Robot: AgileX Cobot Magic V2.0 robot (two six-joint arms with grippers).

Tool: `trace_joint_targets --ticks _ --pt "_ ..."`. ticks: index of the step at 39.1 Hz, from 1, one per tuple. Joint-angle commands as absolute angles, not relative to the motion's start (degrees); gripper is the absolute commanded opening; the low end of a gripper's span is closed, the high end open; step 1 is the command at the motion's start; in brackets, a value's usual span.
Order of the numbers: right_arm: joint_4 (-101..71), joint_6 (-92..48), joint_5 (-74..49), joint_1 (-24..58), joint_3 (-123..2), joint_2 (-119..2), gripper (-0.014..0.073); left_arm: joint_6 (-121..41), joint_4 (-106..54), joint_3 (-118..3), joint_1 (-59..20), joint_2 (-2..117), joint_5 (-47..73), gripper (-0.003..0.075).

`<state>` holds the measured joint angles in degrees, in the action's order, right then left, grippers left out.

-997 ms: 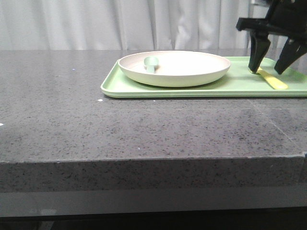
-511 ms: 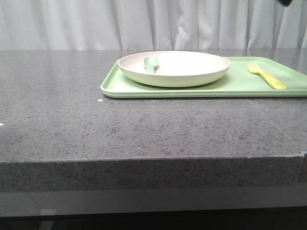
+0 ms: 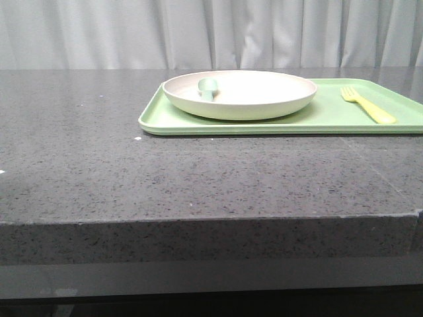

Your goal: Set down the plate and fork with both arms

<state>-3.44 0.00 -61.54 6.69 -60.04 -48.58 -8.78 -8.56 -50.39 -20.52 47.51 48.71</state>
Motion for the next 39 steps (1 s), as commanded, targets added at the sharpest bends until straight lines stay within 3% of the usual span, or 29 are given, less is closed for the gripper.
trace_joint_targets --ticks 1,19,23,31,33,39 --pt "-2.89 -0.44 -56.76 6.65 -57.57 -42.62 0.0446 -8.88 -9.09 -51.89 -20.44 47.35 45.48 0.0412" --pt "-2.71 -0.44 -55.15 6.65 -48.34 -27.76 0.0428 -8.88 -9.09 -51.89 -20.44 47.35 45.48 0.0398" --pt "-2.58 -0.44 -54.83 6.65 -48.21 -27.7 0.0302 -8.55 -9.09 -51.89 -20.21 47.35 45.37 0.0314" --pt "-2.58 -0.44 -53.44 6.65 -48.21 -27.7 -0.0057 -2.45 -4.48 -51.89 -19.06 47.35 44.47 0.0027" --pt "-2.58 -0.38 -53.04 6.65 -48.21 -27.7 -0.0064 -2.12 -4.2 -51.89 -18.51 47.35 44.06 -0.0016" --pt "-2.92 -0.38 -51.95 6.65 -48.21 -27.75 -0.0067 -2.12 -4.2 -51.89 -17.96 47.35 44.09 -0.0018"
